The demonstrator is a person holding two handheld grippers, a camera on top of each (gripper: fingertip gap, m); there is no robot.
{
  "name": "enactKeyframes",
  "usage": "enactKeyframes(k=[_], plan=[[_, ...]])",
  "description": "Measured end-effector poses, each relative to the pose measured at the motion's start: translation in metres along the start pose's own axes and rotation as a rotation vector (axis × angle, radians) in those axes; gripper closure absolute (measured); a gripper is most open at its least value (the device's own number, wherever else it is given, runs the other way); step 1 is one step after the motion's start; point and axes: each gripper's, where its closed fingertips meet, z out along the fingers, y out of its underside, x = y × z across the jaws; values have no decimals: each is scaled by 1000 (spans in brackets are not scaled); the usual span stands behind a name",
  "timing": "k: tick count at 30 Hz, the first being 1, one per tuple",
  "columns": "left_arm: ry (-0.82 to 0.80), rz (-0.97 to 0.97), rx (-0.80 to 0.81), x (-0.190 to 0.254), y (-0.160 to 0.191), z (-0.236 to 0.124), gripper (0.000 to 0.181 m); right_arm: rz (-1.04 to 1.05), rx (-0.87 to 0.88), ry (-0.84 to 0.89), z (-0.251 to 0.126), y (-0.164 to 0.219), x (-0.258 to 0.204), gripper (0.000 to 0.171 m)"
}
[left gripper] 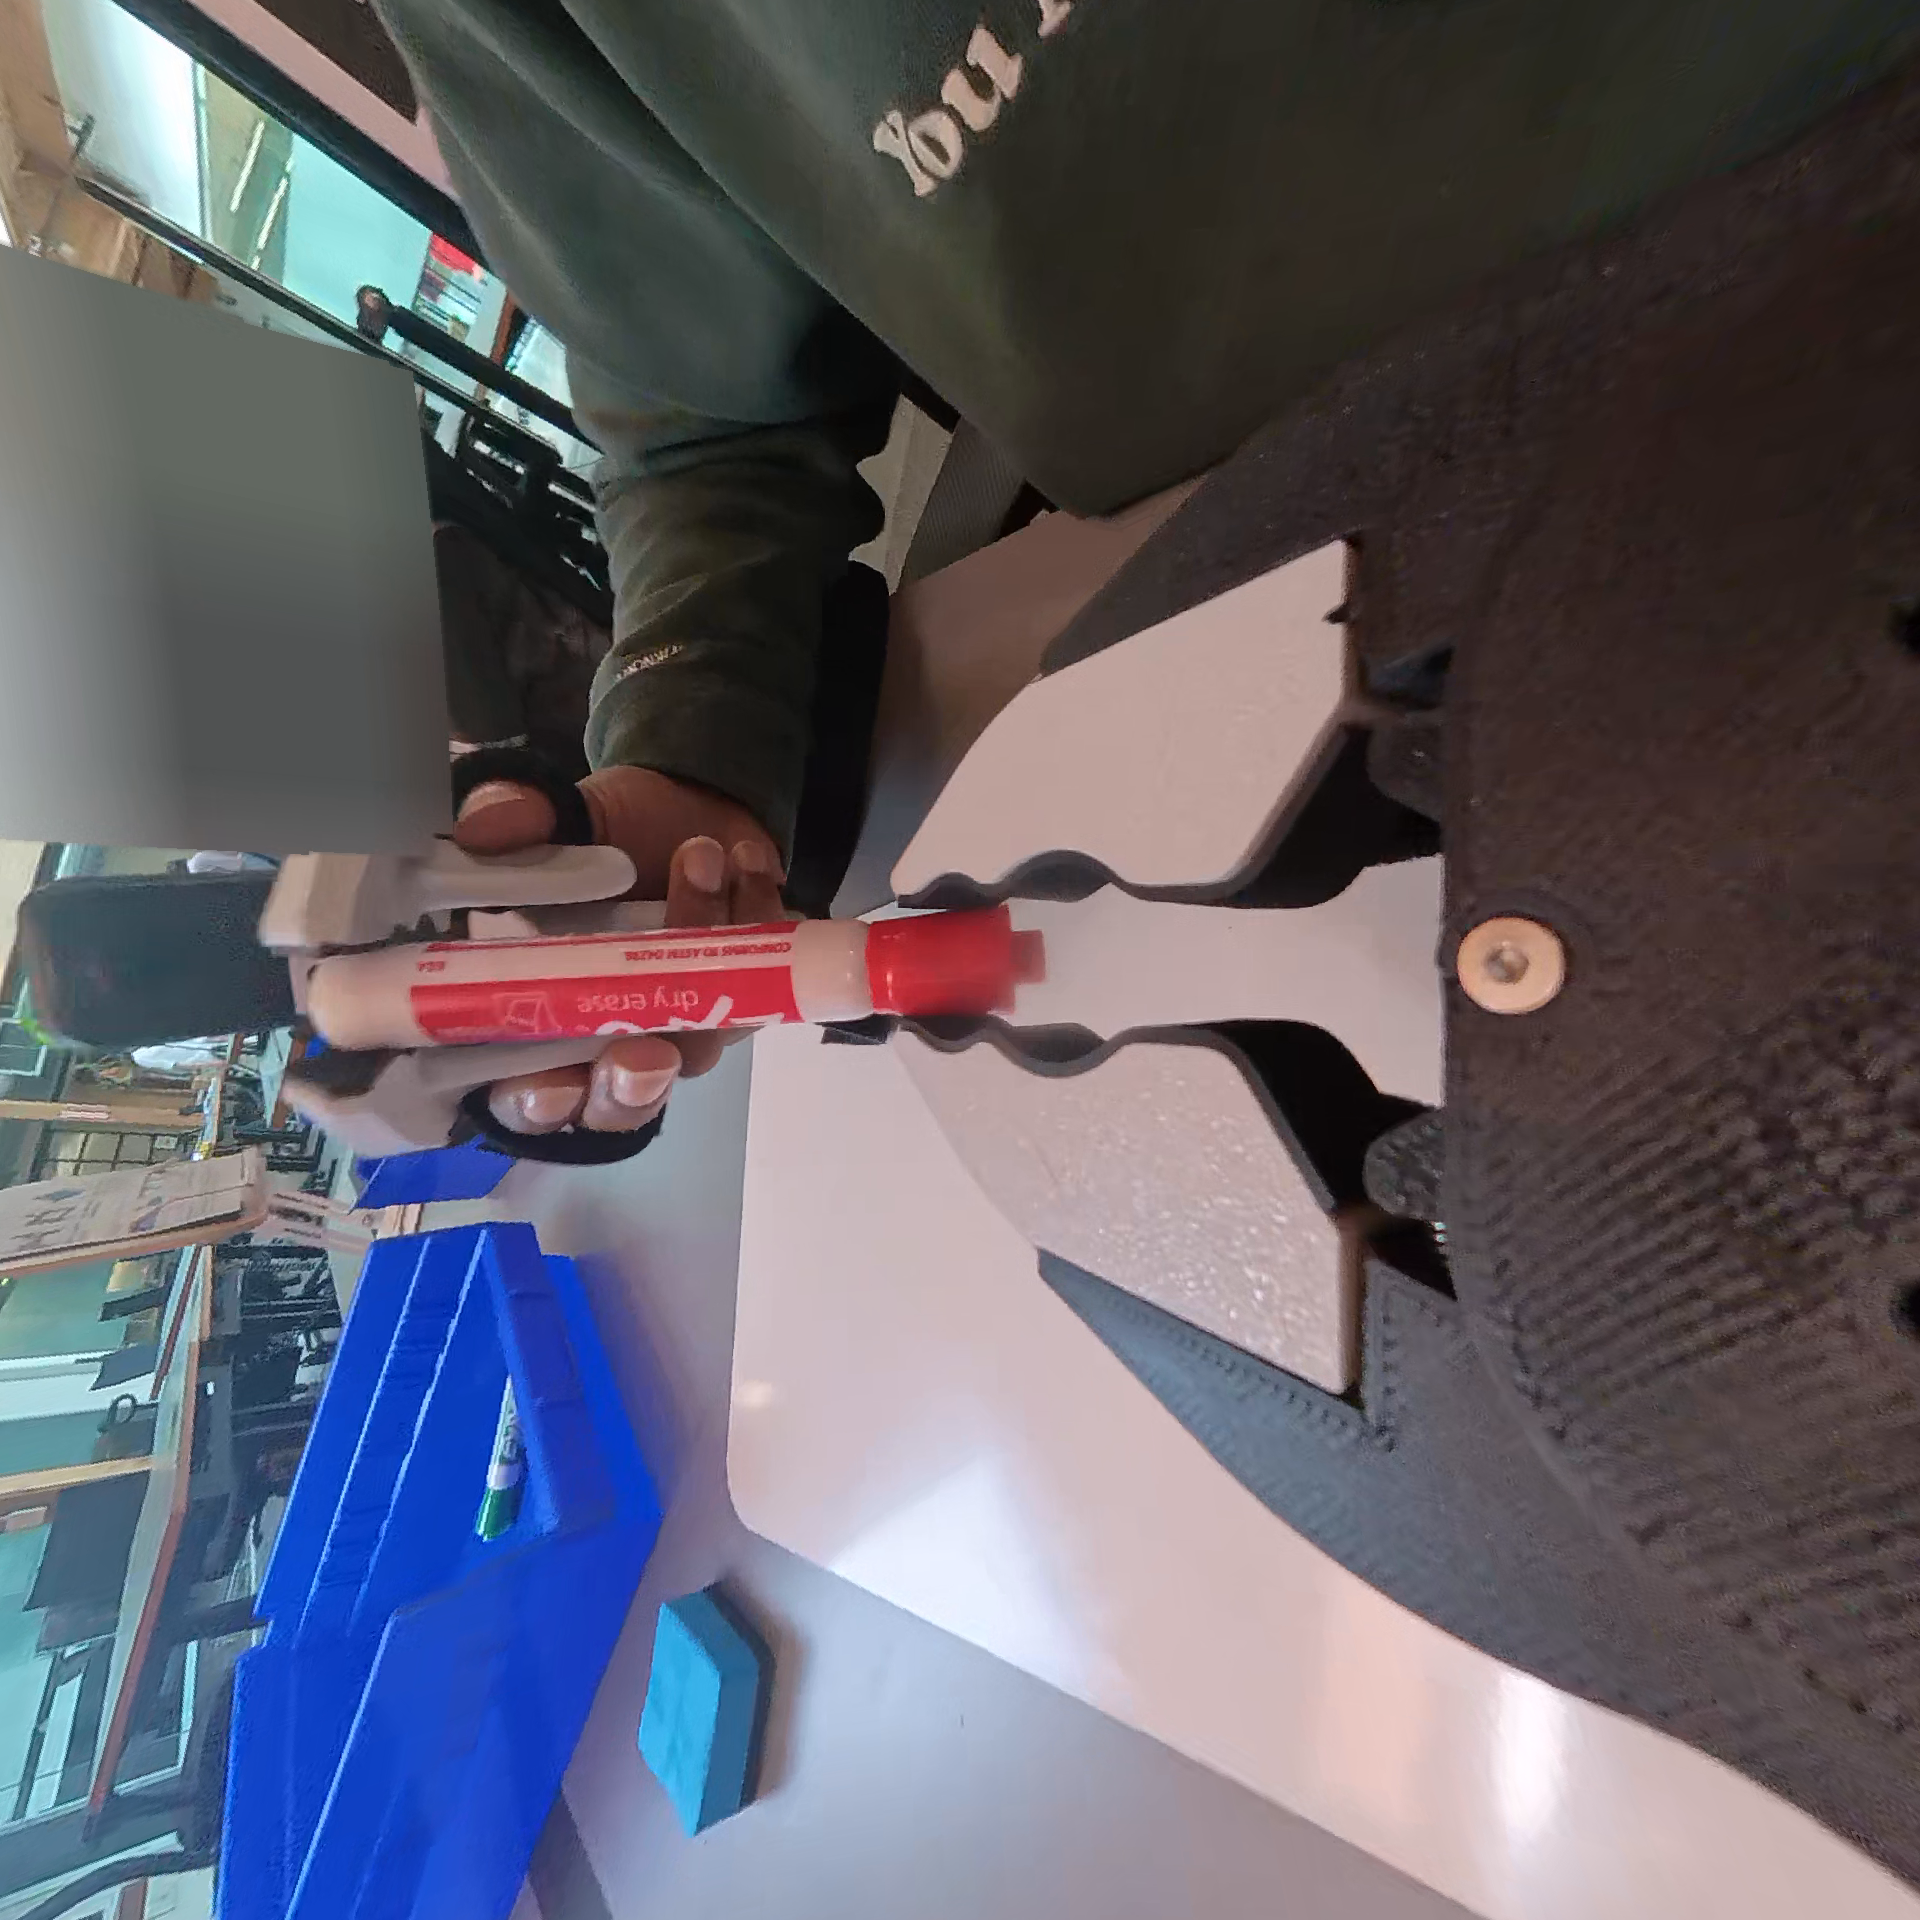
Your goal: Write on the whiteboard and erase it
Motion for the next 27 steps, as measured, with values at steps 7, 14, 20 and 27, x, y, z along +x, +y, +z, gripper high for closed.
enactKeyframes(k=[7, 14, 20, 27], plan=[[11, 6, -74, -6, 3, -25, 162, -187, -391, -3, -9, 49, 2, 150], [80, -18, -118, 3, 12, -18, 162, -258, -507, -1, 2, 80, -3, 129], [116, -36, -151, 11, 20, -9, 162, -284, -632, -51, 11, 115, -14, 124], [136, -60, -169, 18, 27, -4, 163, -257, -630, -72, 13, 121, -18, 133]])
